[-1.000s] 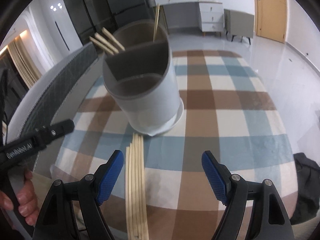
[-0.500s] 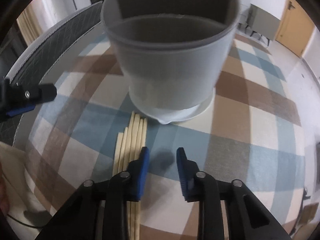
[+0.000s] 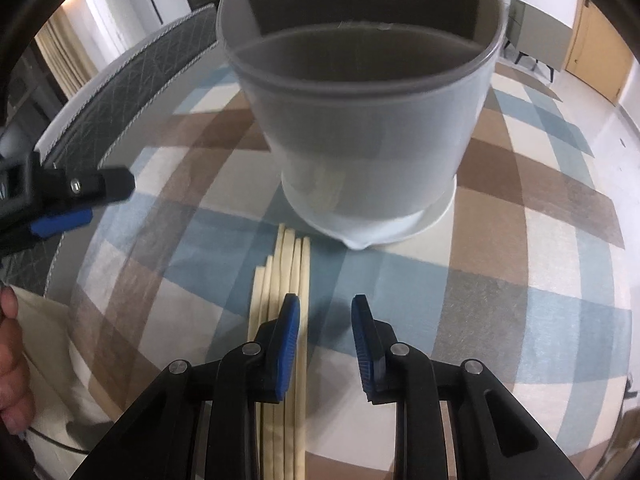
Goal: Organize utensils
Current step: 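Lower both open grippers toward the chopsticks lying beside the holder, then pinch one chopstick with the right gripper and lift it, then hold the chopstick up with the right gripper while the left gripper pinches another chopstick, then carry both chopsticks over the utensil holder and lower them into it, then open both grippers to release the chopsticks and raise them from the holder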
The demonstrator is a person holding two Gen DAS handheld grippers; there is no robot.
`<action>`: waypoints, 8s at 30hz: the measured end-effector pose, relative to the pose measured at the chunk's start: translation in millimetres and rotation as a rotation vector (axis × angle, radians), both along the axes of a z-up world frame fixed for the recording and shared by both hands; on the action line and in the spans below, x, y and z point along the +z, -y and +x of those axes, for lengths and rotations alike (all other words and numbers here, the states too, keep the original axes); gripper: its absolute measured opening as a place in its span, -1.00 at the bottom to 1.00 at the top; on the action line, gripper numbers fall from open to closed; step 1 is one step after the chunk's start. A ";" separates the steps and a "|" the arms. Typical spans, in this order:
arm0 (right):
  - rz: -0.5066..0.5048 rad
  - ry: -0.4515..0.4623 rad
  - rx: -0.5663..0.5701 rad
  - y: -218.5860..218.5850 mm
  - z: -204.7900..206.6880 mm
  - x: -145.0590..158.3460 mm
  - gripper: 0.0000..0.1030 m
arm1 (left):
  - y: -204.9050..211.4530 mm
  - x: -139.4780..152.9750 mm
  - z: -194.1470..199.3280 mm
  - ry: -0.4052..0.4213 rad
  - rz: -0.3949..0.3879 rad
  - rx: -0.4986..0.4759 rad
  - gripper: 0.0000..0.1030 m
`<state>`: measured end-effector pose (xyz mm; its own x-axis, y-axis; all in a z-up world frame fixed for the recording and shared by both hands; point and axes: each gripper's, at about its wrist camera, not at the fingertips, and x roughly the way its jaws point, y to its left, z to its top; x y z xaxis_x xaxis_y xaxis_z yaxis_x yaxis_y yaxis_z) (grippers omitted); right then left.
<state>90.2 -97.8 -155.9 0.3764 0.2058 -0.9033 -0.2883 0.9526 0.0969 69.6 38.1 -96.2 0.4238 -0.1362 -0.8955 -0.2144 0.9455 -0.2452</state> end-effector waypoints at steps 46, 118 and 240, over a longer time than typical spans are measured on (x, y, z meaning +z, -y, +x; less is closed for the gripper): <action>0.327 0.247 -0.192 83.4 -32.8 107.0 -0.93 | 43.9 -36.0 -21.9 -0.111 0.021 -0.124 0.63; 0.245 0.475 -0.227 92.3 -104.1 151.4 -0.94 | 76.7 95.0 -67.1 0.462 0.036 -0.242 -0.97; 0.218 0.540 -0.242 77.1 -53.1 222.8 0.48 | 30.8 181.9 -22.1 0.467 0.005 -0.106 0.55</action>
